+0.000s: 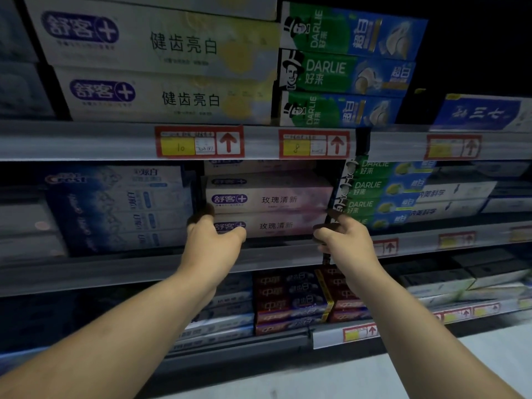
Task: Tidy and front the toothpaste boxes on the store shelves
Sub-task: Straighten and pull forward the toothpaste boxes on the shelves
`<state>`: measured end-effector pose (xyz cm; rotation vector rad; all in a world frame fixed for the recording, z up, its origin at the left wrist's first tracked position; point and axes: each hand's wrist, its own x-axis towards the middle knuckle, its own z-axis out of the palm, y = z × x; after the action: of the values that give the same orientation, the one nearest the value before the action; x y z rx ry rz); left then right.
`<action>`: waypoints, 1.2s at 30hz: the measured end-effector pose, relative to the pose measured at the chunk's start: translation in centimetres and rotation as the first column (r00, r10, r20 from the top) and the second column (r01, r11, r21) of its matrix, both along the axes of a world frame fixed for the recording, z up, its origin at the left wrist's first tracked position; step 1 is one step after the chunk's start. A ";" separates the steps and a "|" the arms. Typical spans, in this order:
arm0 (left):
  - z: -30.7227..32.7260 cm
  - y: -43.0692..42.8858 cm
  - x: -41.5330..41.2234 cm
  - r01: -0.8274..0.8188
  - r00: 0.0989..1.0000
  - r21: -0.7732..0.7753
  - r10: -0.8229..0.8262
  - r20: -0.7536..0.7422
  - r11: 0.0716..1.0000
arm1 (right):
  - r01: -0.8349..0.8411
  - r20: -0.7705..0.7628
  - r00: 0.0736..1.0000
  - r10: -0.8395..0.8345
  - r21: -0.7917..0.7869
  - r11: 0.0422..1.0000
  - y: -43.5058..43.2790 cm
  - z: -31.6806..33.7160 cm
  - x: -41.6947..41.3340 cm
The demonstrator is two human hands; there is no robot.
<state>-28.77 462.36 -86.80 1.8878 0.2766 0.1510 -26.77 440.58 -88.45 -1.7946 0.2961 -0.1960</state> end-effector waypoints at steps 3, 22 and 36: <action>-0.2 0.1 0.1 -0.014 0.999 0.001 0.013 0.043 1.000 | 0.016 0.021 1.000 -0.017 0.041 0.999 0.5 0.1 0.4; -0.8 0.6 0.4 0.025 0.998 0.055 -0.027 0.050 0.998 | 0.049 0.037 0.999 -0.032 -0.716 0.696 2.0 2.8 1.3; -0.5 0.7 0.4 0.016 0.998 0.105 -0.023 0.065 0.994 | 0.149 0.202 0.979 -0.029 -0.613 0.776 1.5 2.3 0.8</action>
<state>-28.39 463.07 -87.26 1.9839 0.2079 0.2179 -26.01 442.09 -86.10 -2.4084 0.1927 -0.5826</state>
